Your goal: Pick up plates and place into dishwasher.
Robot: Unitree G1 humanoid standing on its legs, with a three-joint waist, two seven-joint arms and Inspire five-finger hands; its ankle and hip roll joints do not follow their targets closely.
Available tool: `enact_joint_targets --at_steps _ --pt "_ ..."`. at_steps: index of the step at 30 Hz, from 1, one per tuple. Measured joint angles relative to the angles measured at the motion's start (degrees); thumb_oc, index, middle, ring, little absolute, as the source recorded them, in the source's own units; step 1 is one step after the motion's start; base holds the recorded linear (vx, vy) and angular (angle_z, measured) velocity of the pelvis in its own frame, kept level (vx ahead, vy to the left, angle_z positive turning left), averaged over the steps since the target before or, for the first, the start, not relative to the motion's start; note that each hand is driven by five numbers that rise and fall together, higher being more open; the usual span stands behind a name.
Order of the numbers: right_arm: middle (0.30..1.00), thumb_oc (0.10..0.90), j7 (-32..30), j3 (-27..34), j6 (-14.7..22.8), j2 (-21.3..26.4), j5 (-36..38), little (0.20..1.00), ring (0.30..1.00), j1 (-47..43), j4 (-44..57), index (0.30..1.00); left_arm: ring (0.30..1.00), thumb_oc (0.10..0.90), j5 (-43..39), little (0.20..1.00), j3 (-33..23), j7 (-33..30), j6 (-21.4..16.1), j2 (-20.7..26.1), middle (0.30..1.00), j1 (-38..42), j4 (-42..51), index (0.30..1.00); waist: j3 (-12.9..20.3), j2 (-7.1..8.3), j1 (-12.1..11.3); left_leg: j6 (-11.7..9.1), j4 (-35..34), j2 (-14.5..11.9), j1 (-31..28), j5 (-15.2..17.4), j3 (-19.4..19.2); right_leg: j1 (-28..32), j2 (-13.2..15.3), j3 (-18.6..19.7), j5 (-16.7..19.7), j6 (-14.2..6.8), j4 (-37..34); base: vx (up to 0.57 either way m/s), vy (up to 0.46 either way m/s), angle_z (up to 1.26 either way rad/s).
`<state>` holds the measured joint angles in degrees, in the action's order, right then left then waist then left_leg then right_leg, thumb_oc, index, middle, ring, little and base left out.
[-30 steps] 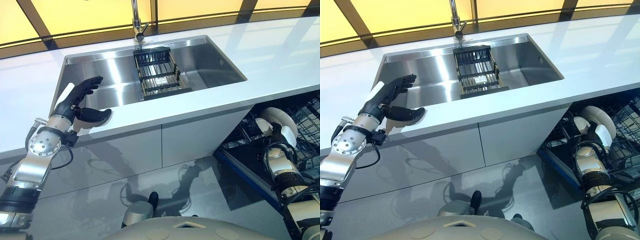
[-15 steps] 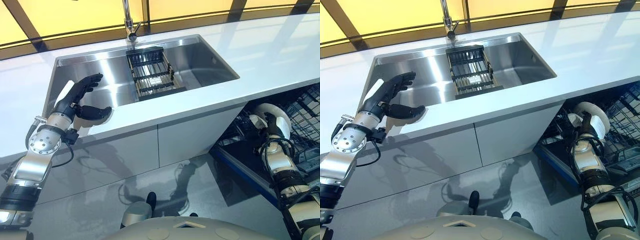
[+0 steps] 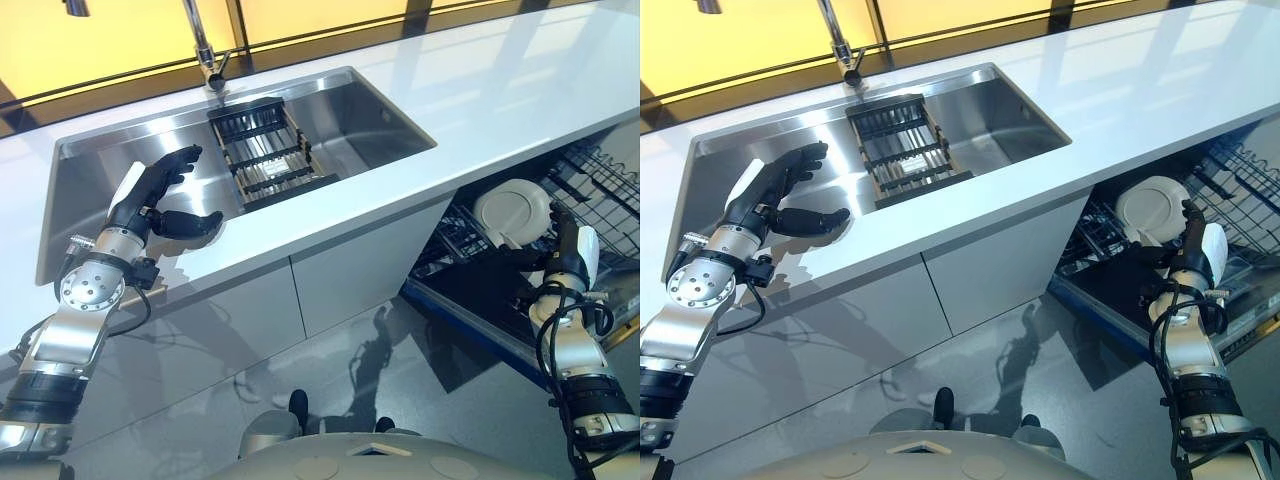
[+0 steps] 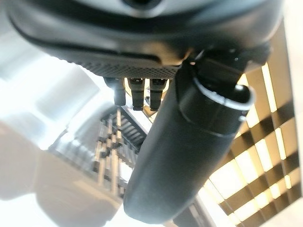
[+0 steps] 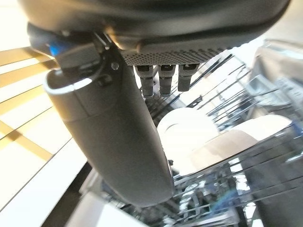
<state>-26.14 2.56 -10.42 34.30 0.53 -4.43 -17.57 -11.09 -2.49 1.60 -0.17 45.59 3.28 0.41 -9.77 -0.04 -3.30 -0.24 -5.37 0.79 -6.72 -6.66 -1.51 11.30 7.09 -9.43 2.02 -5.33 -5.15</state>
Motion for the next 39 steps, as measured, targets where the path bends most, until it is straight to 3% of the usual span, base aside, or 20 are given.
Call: enact_joint_targets --at_steps 3,10,18,24,30,34,39 --pt "0.900 0.800 -1.0 1.7 1.9 -2.8 4.0 0.900 0.900 0.5 0.4 0.900 0.900 0.800 0.2 0.900 0.0 -0.1 0.0 -0.2 0.900 -0.2 0.0 0.900 0.0 0.08 0.8 0.0 0.0 -0.2 -0.5 0.3 -1.3 -0.1 -0.1 1.2 0.0 0.0 0.0 -0.04 -0.019 -0.19" --pt "0.900 0.800 -10.7 4.3 12.6 -11.4 14.0 0.900 0.900 2.8 0.4 0.900 0.900 0.800 2.3 0.900 -0.3 -0.3 -1.0 -0.3 0.900 -0.6 -0.1 0.900 0.2 0.17 2.0 -0.4 0.0 -0.8 -1.1 0.8 -2.6 -0.2 -0.6 2.5 0.0 0.1 0.0 -0.02 -0.017 -0.12" --pt "0.900 0.800 -12.7 5.9 17.5 -13.6 28.4 0.900 0.900 2.8 -7.0 0.900 0.900 0.800 2.2 0.900 -0.3 -0.4 -1.3 -0.3 0.900 -0.6 -0.6 0.900 1.9 -0.87 1.8 -0.3 0.0 -0.8 -1.2 1.0 -2.7 -0.2 -0.6 2.5 0.0 0.1 0.0 0.00 -0.004 -0.02" --pt "0.900 0.800 -16.1 6.3 24.0 -16.3 40.0 0.900 0.900 2.8 -12.6 0.900 0.900 0.800 2.2 0.900 -0.3 -1.4 -1.2 -0.3 0.900 -0.7 -2.0 0.900 3.3 -2.00 1.5 -0.6 0.0 -0.8 -1.0 1.1 -1.9 -0.1 -0.5 2.1 0.0 0.1 0.0 0.03 -0.007 0.04" --pt "0.900 0.800 -16.1 6.7 26.3 -17.9 49.7 0.900 0.900 2.7 -18.2 0.900 0.900 0.800 2.1 0.900 -0.3 -1.4 -1.0 -0.3 0.900 -0.7 -2.0 0.900 3.8 -2.05 0.2 -0.5 0.0 -0.6 -0.5 0.8 -0.4 0.1 -0.2 0.6 -0.1 0.2 0.0 0.05 0.011 0.11" --pt "0.900 0.800 -15.5 8.1 29.8 -19.0 58.3 0.900 0.900 1.7 -19.9 0.900 0.900 0.800 2.0 0.900 -0.2 -1.3 -0.8 -0.3 0.900 -0.7 -2.0 0.900 4.0 -1.96 -1.0 -0.5 0.0 -0.5 -0.1 0.6 0.3 0.3 -0.1 -0.5 -0.1 0.2 0.0 0.05 0.017 0.11" --pt "0.900 0.800 -13.2 7.4 30.2 -19.5 58.8 0.900 0.900 1.3 -20.4 0.900 0.900 0.800 2.0 0.900 0.0 -1.2 0.2 -0.3 0.900 -0.7 -2.0 0.900 4.1 -1.91 -1.8 -0.4 0.0 -0.4 0.5 0.0 1.8 0.3 -0.1 -1.7 -0.1 0.2 0.0 0.06 0.031 0.15"
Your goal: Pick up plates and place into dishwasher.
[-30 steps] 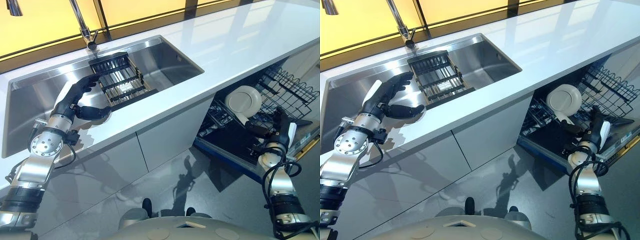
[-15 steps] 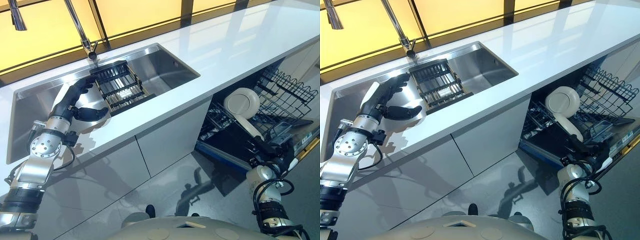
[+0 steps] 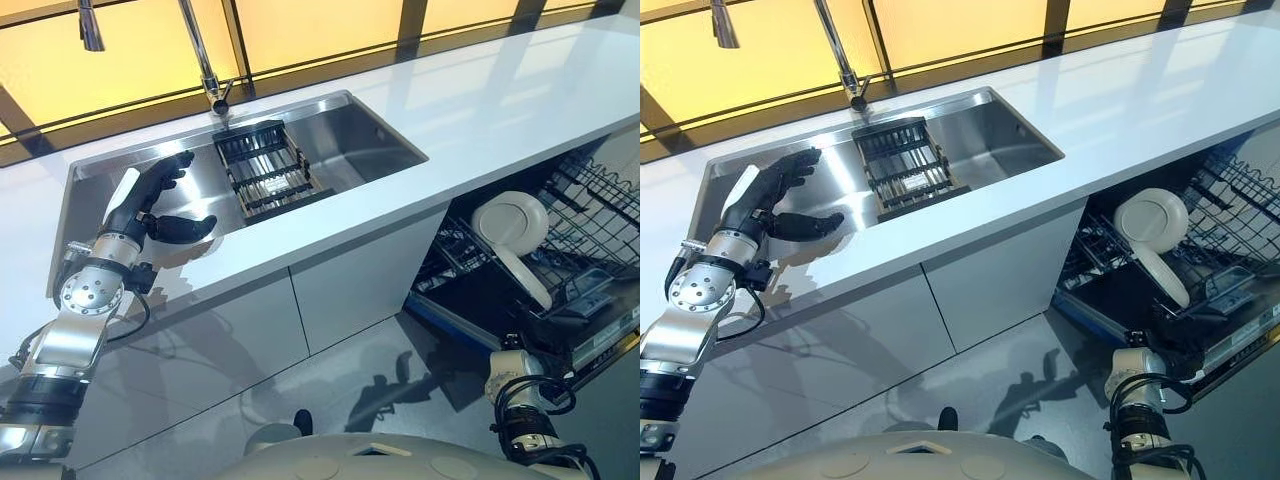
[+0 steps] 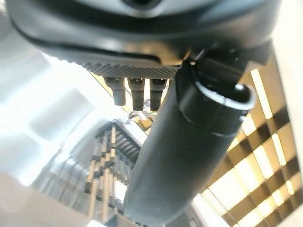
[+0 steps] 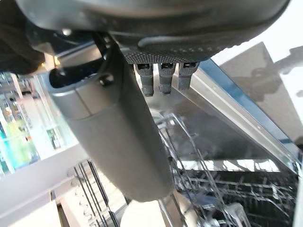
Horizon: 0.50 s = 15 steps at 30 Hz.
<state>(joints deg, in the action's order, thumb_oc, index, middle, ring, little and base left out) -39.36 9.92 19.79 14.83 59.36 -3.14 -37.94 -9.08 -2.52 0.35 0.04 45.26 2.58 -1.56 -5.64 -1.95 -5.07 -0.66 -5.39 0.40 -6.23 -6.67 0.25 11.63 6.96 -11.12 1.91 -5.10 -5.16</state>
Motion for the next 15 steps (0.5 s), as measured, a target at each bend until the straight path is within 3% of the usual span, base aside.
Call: enact_joint_targets --at_steps 5,15 --pt "0.900 0.800 5.1 -3.4 -1.5 0.1 -6.2 0.900 0.900 -0.2 0.0 0.900 0.900 0.800 0.0 0.900 0.0 0.0 0.1 0.0 0.900 0.0 0.0 0.900 0.0 0.00 -1.2 0.2 0.0 0.1 0.4 -0.2 0.8 0.0 0.0 -0.8 0.0 0.0 0.0 0.05 0.048 0.10" --pt "0.900 0.800 0.7 -6.4 -10.2 2.9 -27.6 0.900 0.900 0.3 0.0 0.900 0.900 0.800 0.0 0.900 0.1 0.1 1.4 0.0 0.900 -1.4 0.0 0.900 0.0 0.00 -1.4 0.5 0.0 0.7 1.6 -0.5 2.0 -0.3 0.4 -2.2 -0.1 -0.1 0.0 0.05 0.043 0.06"
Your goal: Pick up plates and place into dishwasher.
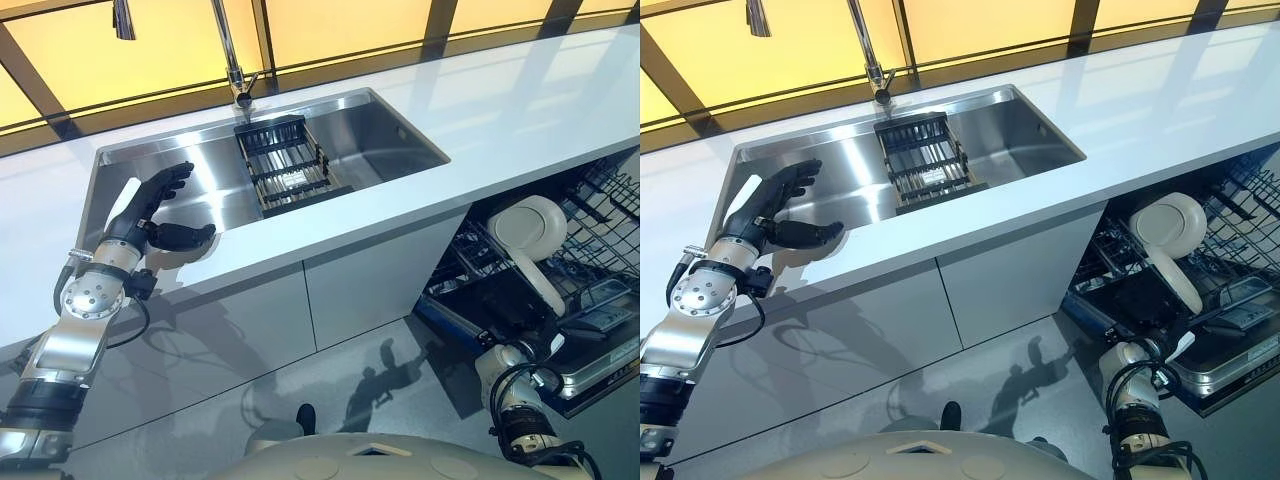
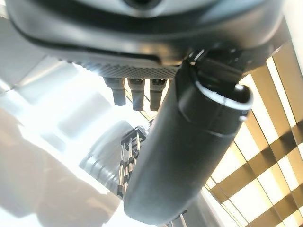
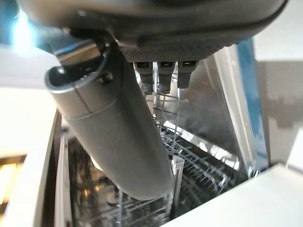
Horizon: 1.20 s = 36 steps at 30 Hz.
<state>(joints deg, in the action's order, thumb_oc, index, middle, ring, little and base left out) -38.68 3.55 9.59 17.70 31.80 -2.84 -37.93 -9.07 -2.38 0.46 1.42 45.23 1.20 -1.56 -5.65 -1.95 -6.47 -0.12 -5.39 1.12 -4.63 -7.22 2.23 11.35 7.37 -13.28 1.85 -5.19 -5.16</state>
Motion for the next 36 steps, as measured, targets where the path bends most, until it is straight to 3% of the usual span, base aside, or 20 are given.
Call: enact_joint_targets --at_steps 3,7,10,12,14,17,27,33,36 --pt "0.900 0.800 1.2 -1.6 -0.5 1.7 -2.1 0.900 0.900 0.0 0.0 0.900 0.900 0.800 0.0 0.900 0.0 0.1 0.0 -0.1 0.900 0.0 0.0 0.900 0.0 0.00 -0.4 -0.1 0.0 0.0 0.2 -0.1 0.7 0.1 -0.1 -0.3 0.0 0.0 0.0 0.05 0.046 0.07" --pt "0.900 0.800 10.8 -3.1 -2.2 4.6 -1.8 0.900 0.900 -0.1 0.0 0.900 0.900 0.800 0.0 0.900 0.0 1.3 0.0 -1.1 0.900 0.0 0.0 0.900 -0.2 0.24 -0.6 -0.2 0.0 0.1 0.3 -0.4 1.4 0.4 -0.1 -1.5 0.0 0.0 0.0 0.05 0.024 0.09" --pt "0.900 0.800 19.8 -9.5 -2.2 8.1 -1.6 0.900 0.900 -2.5 0.9 0.900 0.900 0.800 0.0 0.900 0.3 1.8 0.0 -1.9 0.900 0.0 -0.2 0.900 -0.3 0.34 -1.5 -0.3 0.0 0.0 0.2 -0.5 2.2 0.7 -0.3 -2.1 0.0 0.0 -0.3 0.05 0.011 0.12" --pt "0.900 0.800 22.6 -12.1 -2.2 7.8 -1.6 0.900 0.900 -4.8 3.0 0.900 0.900 0.800 0.0 0.900 0.4 2.1 0.0 -2.0 0.900 0.0 -0.2 0.900 -0.3 0.36 -2.2 -0.4 0.0 0.0 0.2 -0.6 2.8 1.0 -0.3 -2.8 -0.2 0.2 -0.3 0.03 0.008 0.20" --pt "0.900 0.800 20.8 -11.9 -2.2 5.1 0.5 0.900 0.900 -6.3 4.3 0.900 0.900 0.800 0.0 0.900 0.1 2.1 -0.1 -1.7 0.900 0.0 -0.2 0.900 -0.8 0.72 -3.5 -0.4 0.0 0.0 0.1 -0.9 3.5 1.4 -0.4 -3.4 -0.5 0.0 -0.3 0.03 0.007 0.21" --pt "0.900 0.800 20.1 -11.3 -2.3 5.0 1.6 0.900 0.900 -7.6 4.0 0.900 0.900 0.800 -0.6 0.900 0.4 2.1 -0.4 -1.7 0.900 0.4 -0.5 0.900 -2.4 1.03 -4.0 -0.3 0.0 0.2 0.3 -1.2 3.8 1.8 -0.3 -3.9 -0.7 0.1 -0.3 0.03 0.005 0.09" --pt "0.900 0.800 14.4 -11.1 -2.3 4.9 2.9 0.900 0.900 -8.1 3.9 0.900 0.900 0.800 -1.2 0.900 0.4 2.2 -1.7 -1.7 0.900 1.1 -1.5 0.900 -2.5 1.13 -5.1 -0.3 0.0 0.0 0.8 -1.2 4.2 1.6 -0.4 -4.7 -0.7 0.2 -0.3 0.01 -0.002 0.04" --pt "0.900 0.800 4.3 -11.0 -2.3 3.2 -1.2 0.900 0.900 -8.8 4.9 0.900 0.900 0.800 -2.2 0.900 0.4 1.5 -1.7 -1.7 0.900 1.1 -1.4 0.900 -2.7 0.84 -5.5 -0.3 0.1 0.1 0.9 -1.4 3.5 0.9 -0.2 -4.3 -0.6 -0.1 -0.3 -0.04 -0.003 -0.02" --pt "0.900 0.800 2.1 -10.4 -2.4 2.2 -4.6 0.900 0.900 -6.9 10.5 0.900 0.900 0.800 -2.2 0.900 0.3 -0.1 -2.1 -1.9 0.900 0.9 -1.4 0.900 -4.0 -0.25 -4.9 -0.4 0.1 0.1 0.6 -1.4 2.6 0.9 -0.1 -3.5 -0.5 0.0 -0.2 -0.04 0.002 -0.10"
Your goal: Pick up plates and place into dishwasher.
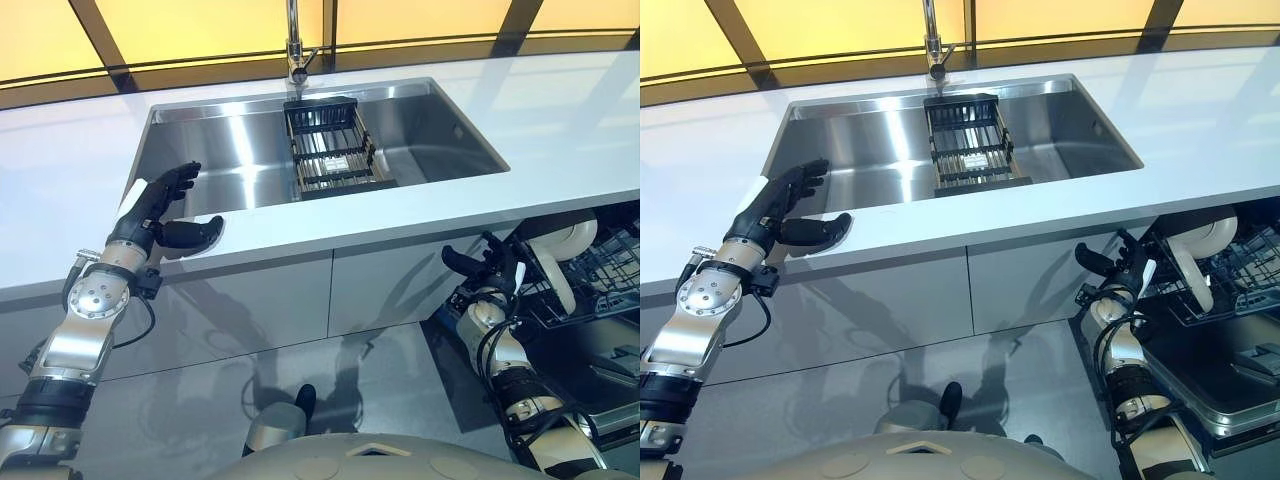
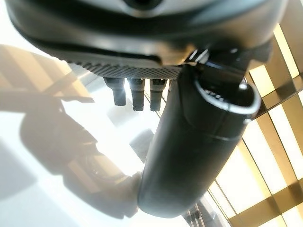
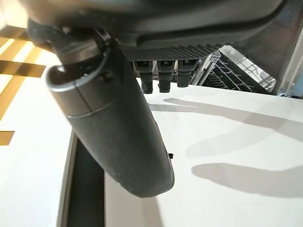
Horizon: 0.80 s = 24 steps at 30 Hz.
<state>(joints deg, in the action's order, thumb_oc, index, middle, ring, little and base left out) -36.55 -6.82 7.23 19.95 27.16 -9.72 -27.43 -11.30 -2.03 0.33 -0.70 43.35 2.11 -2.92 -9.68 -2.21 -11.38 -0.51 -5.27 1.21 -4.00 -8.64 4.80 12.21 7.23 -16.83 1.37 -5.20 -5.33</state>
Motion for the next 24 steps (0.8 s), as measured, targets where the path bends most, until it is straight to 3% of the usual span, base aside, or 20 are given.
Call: enact_joint_targets --at_steps 3,7,13,17,22,24 --pt "0.900 0.800 0.8 2.5 1.5 -2.0 -5.9 0.900 0.900 6.5 11.4 0.900 0.900 0.800 0.1 0.900 -2.0 -1.2 -0.8 -1.4 0.900 -3.0 0.7 0.900 -0.3 -0.54 1.3 0.1 -0.1 0.0 -0.6 0.6 -1.3 -0.1 0.1 2.4 0.0 0.0 0.2 -0.05 -0.012 -0.17" --pt "0.900 0.800 2.9 8.4 5.7 -4.5 -12.7 0.900 0.900 15.5 17.7 0.900 0.900 0.800 0.2 0.900 -7.5 -2.3 -0.9 -4.9 0.900 -9.7 4.6 0.900 -0.3 -0.39 4.3 0.2 0.0 -0.1 -0.6 1.2 -3.6 -0.9 0.1 5.4 -0.2 -0.3 0.2 -0.05 -0.036 -0.23" --pt "0.900 0.800 0.9 13.2 8.8 -4.9 -14.5 0.900 0.900 22.2 14.8 0.900 0.900 0.800 0.6 0.900 -10.5 -3.4 -0.7 -4.9 0.900 -12.2 4.9 0.900 -0.2 -0.27 8.1 0.1 -0.1 -0.4 -1.4 1.9 -6.1 -1.4 0.0 8.0 -0.4 -0.6 0.2 -0.04 -0.032 -0.23" --pt "0.900 0.800 0.4 13.6 10.2 -5.1 -9.1 0.900 0.900 22.4 12.5 0.900 0.900 0.800 0.6 0.900 -10.6 -3.5 -0.6 -4.8 0.900 -12.3 4.9 0.900 0.1 0.05 10.0 0.4 -0.1 -0.6 -1.3 2.1 -6.4 -1.9 0.1 8.7 -0.2 -0.6 0.2 0.00 -0.028 -0.12" --pt "0.900 0.800 2.5 12.4 10.4 -4.6 -6.1 0.900 0.900 19.3 4.9 0.900 0.900 0.800 0.4 0.900 -9.4 -3.4 -0.1 -4.6 0.900 -11.3 4.9 0.900 0.3 0.15 9.5 0.0 -0.1 -0.9 -1.4 1.9 -6.5 -1.9 -0.1 8.5 0.0 -0.4 0.2 0.04 -0.054 0.00" --pt "0.900 0.800 3.7 10.3 9.9 -1.8 -6.0 0.900 0.900 16.4 -0.2 0.900 0.900 0.800 0.2 0.900 -7.5 -3.3 0.8 -3.9 0.900 -9.5 4.8 0.900 0.3 0.09 8.5 0.0 0.1 -0.9 -1.3 1.8 -6.2 -1.7 -0.1 8.2 0.1 -0.2 0.2 0.08 -0.068 0.09"
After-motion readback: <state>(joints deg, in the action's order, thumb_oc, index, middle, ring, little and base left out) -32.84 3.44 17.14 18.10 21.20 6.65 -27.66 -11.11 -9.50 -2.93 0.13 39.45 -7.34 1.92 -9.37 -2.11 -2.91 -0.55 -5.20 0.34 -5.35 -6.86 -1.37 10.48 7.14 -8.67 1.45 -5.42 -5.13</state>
